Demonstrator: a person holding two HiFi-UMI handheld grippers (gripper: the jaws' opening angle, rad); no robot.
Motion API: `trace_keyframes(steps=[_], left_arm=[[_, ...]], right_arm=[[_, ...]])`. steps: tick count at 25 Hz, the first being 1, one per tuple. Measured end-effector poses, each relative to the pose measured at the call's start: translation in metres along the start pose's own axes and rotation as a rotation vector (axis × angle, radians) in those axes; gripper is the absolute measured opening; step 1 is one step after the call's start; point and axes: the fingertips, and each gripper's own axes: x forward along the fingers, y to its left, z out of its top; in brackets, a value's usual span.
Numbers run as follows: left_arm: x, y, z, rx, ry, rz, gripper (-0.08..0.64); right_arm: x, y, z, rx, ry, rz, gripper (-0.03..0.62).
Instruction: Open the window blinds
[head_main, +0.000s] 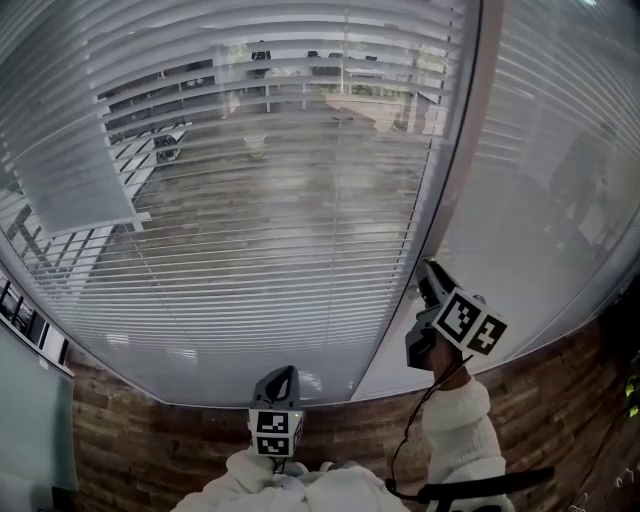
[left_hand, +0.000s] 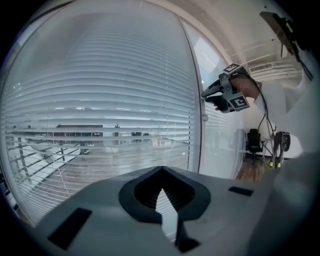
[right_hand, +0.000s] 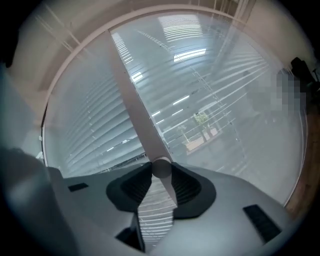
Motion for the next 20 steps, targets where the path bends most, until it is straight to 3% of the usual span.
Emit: trace_keyframes(steps=[6,14,20], left_arm=[[0.0019,0.0018,0.0025,-0.003,-0.005,0.006,0.0],[0.0019,-0.0001,0.0014,-0.006,-0.002,0.004,0.0],[-0.0022,0.0039,-0.0025,-0.016,0.005,0.016,0.0]], right_arm=[[-0.0002,0.0009,0.0,-0.382,0.052,-0.104,0.132],[0.0002,0.0022,-0.0019,-0.648,0.078,-0.171,0.13],[-0.0003,0.0025,-0.0017,-0.701,0.07,-0.182,0.13]])
